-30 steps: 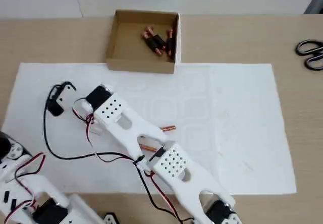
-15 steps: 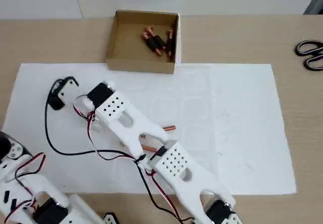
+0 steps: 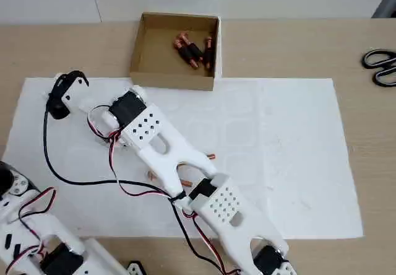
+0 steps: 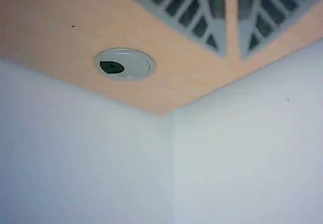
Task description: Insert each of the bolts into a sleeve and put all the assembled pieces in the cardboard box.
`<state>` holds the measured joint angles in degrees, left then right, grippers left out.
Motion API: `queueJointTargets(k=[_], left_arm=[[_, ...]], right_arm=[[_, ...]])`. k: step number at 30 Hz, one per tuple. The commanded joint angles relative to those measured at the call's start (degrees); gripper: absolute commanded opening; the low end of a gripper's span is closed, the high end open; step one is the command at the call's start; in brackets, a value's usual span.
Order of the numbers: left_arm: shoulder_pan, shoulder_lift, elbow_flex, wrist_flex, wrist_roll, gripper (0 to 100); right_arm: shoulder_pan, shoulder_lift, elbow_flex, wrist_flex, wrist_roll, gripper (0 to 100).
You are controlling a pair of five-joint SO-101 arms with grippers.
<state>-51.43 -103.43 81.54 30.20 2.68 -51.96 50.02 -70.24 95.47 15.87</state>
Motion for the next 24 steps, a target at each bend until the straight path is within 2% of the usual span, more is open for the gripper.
queueJointTargets(k=[1,8,18,24], left_arm=[[-0.09,-0.88,-0.22,-0.97,0.35,1],[-0.09,-0.88,-0.22,-0.97,0.35,1],[-0.26,-0.88,-0.22,-0.97,0.35,1],[-0.18,-0.88,-0.22,-0.97,0.35,1]], right_arm=[[0.75,1.19,-0.53,-1.27,-0.44,11.7],[0.57,6.55,-0.53,-3.12,4.31,21.2],[0.40,11.82,-0.53,-11.91,4.40,21.2],[0.40,14.81,-0.53,-12.26,4.40,18.0]])
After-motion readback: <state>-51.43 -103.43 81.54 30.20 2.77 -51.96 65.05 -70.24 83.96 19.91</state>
